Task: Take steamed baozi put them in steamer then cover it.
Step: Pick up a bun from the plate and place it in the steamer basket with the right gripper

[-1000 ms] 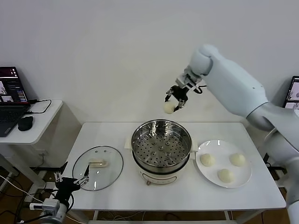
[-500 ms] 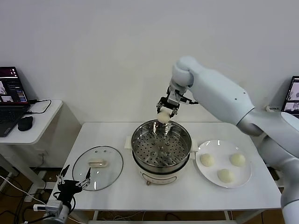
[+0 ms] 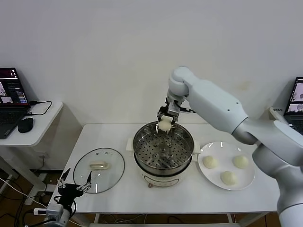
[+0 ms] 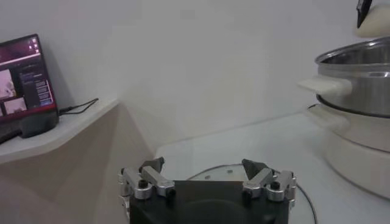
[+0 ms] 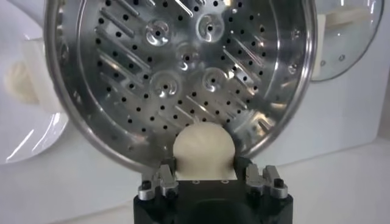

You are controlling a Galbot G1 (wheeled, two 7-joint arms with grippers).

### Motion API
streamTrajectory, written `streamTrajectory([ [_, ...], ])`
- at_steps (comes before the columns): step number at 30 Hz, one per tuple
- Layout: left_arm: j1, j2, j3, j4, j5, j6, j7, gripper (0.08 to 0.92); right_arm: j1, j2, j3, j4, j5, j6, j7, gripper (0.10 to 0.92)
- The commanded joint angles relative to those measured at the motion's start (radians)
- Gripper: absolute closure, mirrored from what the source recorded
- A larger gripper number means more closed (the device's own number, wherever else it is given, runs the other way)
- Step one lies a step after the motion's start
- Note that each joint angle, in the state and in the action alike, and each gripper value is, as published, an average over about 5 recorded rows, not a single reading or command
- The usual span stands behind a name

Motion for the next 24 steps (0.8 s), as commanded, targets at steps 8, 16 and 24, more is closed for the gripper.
streamTrajectory([
  [8,-0.002,-0.003,0.016,0.001,-0.016,0.006,0.003,0.177,-0.074,0.065,0.062,-0.110,-0.063,0.004,0.025,0.440],
  [16,-0.003,-0.004,0.019,0.007,-0.016,0.007,0.003,0.177,-0.090,0.089,0.061,-0.130,-0.077,0.004,0.049,0.441],
  [24,-0.005,-0.007,0.024,0.011,-0.016,0.006,0.001,0.177,-0.086,0.097,0.048,-0.131,-0.058,-0.022,0.042,0.388],
])
